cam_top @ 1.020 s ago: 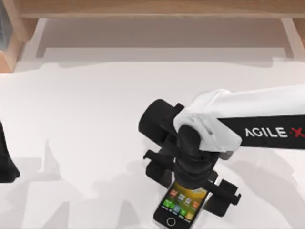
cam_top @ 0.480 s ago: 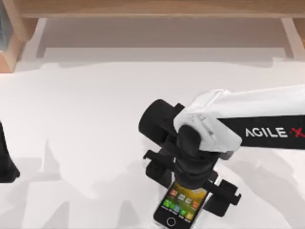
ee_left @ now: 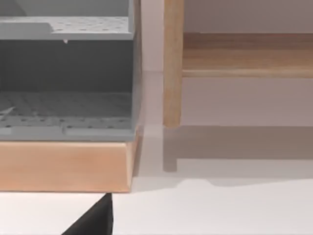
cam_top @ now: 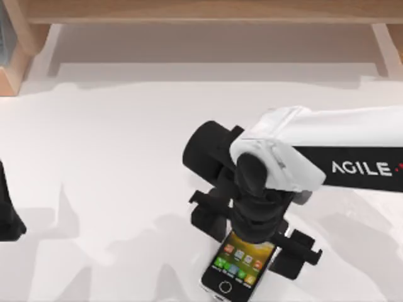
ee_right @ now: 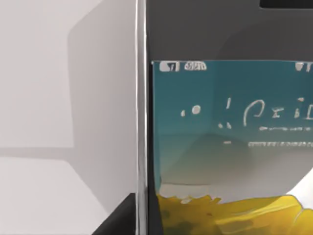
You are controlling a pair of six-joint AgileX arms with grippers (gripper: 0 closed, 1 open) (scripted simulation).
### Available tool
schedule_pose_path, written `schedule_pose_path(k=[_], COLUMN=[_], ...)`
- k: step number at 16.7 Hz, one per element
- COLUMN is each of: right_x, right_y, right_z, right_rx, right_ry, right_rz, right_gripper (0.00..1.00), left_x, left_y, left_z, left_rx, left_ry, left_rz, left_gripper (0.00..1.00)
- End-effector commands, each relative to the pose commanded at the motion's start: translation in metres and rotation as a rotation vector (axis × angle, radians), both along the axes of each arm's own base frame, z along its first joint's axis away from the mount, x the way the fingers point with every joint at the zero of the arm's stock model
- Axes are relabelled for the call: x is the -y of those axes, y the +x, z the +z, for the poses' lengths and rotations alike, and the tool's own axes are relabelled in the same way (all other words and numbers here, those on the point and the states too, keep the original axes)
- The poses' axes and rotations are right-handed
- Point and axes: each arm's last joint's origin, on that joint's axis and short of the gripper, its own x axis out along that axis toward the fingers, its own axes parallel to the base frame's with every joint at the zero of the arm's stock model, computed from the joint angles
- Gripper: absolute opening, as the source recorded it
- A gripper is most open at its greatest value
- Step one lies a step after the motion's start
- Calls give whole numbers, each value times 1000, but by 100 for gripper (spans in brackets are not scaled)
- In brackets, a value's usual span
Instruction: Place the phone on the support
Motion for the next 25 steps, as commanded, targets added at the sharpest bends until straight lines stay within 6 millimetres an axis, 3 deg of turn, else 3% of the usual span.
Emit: schedule_pose_path(k=[3, 5, 7, 9, 13, 17, 21, 25], right_x=[0, 3, 17, 44, 132, 244, 347, 416], right_y=[0, 9, 26, 48, 88, 93, 54, -5], right_z=[-2, 10, 26, 42, 72, 100, 117, 125], right_rx=[-3, 10, 15, 18, 66, 250, 534, 814], right_ry=[-3, 43, 113, 192, 362, 486, 467, 290], right_rz=[-1, 2, 10, 25, 105, 262, 456, 637], right_gripper=[0, 0, 0, 0, 0, 0, 0, 0], left_x=[0, 0, 0, 0, 0, 0, 0, 0], left_y=[0, 0, 0, 0, 0, 0, 0, 0], left_z=[0, 0, 0, 0, 0, 0, 0, 0], left_rx=[0, 0, 0, 0, 0, 0, 0, 0], left_ry=[0, 0, 0, 0, 0, 0, 0, 0], left_rz=[0, 0, 0, 0, 0, 0, 0, 0], left_gripper=[100, 100, 100, 100, 100, 100, 100, 100])
